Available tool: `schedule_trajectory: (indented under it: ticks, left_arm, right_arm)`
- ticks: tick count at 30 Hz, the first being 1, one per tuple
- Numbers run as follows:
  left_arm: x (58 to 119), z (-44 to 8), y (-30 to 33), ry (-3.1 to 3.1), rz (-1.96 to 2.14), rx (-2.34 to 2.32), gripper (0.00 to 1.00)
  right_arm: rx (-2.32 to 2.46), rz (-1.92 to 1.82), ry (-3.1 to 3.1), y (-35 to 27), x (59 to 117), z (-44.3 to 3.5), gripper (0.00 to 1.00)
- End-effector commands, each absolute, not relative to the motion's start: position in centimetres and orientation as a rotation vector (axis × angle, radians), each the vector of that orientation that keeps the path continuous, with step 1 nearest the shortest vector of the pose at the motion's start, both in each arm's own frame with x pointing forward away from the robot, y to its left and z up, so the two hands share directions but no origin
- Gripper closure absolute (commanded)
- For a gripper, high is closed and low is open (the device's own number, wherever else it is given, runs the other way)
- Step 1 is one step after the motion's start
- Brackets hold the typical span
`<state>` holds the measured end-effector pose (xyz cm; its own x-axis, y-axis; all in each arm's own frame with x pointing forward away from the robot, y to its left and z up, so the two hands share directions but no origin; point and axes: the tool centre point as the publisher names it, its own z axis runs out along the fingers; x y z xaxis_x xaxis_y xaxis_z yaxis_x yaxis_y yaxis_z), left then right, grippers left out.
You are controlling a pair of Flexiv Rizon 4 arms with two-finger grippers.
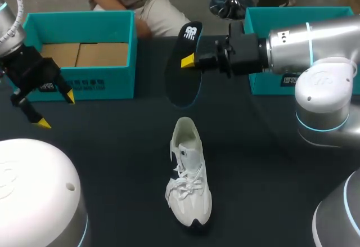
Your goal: Take the shoe out of the shoebox, open the shoe tongue, remove and reinsert the insole, then place the shoe into the shoebox
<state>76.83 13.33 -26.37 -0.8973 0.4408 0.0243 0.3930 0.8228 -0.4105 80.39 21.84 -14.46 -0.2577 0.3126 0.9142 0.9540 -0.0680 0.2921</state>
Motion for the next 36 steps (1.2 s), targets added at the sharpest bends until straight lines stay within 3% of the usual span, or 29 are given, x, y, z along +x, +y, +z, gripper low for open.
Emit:
schedule_trajectory:
  ticks: [1, 28, 36]
  left_arm:
    - [76.2, -25.7, 14.7, -2.895, 0.603, -0.647, 0.0]
    - [74.5, -26.2, 15.0, -2.838, 0.624, -0.66, 0.0]
    - [74.5, -26.2, 15.0, -2.838, 0.624, -0.66, 0.0]
  right_arm:
    - [-1.383, -1.345, -1.601, 22.0, 80.3, -14.4, 1.0]
    - [-1.383, -1.345, -1.601, 22.0, 80.3, -14.4, 1.0]
    - [-1.463, -1.42, -1.56, 21.3, 81.7, -17.0, 1.0]
